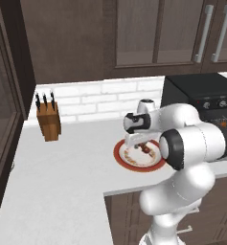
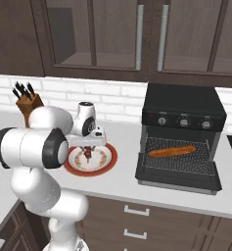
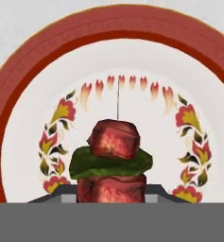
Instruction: Pick up the kebab skewer and baguette bread, and place them inside the toaster oven. Close the toaster oven door and start by setting the timer.
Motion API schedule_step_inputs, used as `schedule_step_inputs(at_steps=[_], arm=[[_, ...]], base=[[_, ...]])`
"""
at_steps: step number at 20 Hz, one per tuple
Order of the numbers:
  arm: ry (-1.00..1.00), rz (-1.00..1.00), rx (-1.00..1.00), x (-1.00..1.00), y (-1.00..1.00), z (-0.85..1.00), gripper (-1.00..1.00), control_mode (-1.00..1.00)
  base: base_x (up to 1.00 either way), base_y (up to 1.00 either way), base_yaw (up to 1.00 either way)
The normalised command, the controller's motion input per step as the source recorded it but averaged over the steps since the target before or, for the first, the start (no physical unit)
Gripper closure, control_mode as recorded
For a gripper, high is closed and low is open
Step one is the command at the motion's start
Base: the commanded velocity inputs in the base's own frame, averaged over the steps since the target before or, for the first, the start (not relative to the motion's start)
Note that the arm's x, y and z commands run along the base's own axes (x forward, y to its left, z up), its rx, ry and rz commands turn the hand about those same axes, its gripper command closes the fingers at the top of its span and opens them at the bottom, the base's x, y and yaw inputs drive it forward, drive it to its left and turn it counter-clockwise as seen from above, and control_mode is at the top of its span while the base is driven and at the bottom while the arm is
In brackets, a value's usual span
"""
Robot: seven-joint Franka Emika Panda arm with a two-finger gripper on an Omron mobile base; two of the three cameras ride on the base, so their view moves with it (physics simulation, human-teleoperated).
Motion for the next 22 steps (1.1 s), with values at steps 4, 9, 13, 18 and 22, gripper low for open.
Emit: schedule_step_inputs(at_steps=[4,9,13,18,22], arm=[[-0.11,-0.16,0.0,-0.31,-0.08,0.29,1.0,-1.0],[-0.14,-0.21,0.01,-0.44,-0.16,0.55,1.0,-1.0],[-0.13,-0.27,0.04,-0.45,-0.27,0.63,1.0,-1.0],[-0.15,-0.3,0.04,-0.44,-0.31,0.68,1.0,-1.0],[-0.19,-0.37,0.01,-0.47,-0.34,0.37,1.0,-1.0]], base=[[0.0,0.0,0.0],[0.0,0.0,0.0],[0.0,0.0,0.0],[0.0,0.0,0.0],[0.0,0.0,0.0]])
